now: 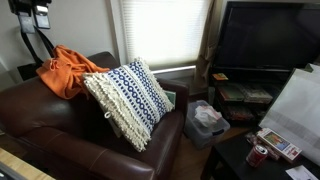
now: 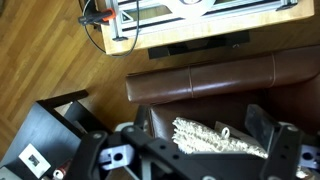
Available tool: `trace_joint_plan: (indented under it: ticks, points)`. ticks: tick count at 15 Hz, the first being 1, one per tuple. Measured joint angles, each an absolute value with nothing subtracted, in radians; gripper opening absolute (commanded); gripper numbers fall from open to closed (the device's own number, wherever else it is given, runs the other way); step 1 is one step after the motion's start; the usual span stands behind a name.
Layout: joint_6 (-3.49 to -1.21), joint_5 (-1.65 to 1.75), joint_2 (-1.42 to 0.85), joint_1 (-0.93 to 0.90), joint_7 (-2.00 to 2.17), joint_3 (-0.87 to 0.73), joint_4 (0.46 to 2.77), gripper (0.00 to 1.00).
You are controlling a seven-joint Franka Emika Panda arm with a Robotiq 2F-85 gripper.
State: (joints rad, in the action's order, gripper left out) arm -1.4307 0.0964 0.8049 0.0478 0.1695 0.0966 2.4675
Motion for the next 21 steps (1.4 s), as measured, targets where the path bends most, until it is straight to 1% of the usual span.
trace_joint_plan:
  ticks: [6, 9, 11, 16, 21]
  points:
    - [-1.456, 0.096, 0.793, 0.047, 0.175, 0.097, 2.454, 1.00]
    - [-1.514, 0.095, 0.728, 0.045, 0.175, 0.099, 2.395, 1.00]
    - [-1.536, 0.093, 0.642, 0.034, 0.174, 0.108, 2.324, 1.00]
    - [-1.537, 0.086, 0.342, -0.020, 0.136, 0.130, 2.083, 1.00]
    - [-1.440, 0.073, 0.055, -0.068, 0.130, 0.144, 1.855, 1.00]
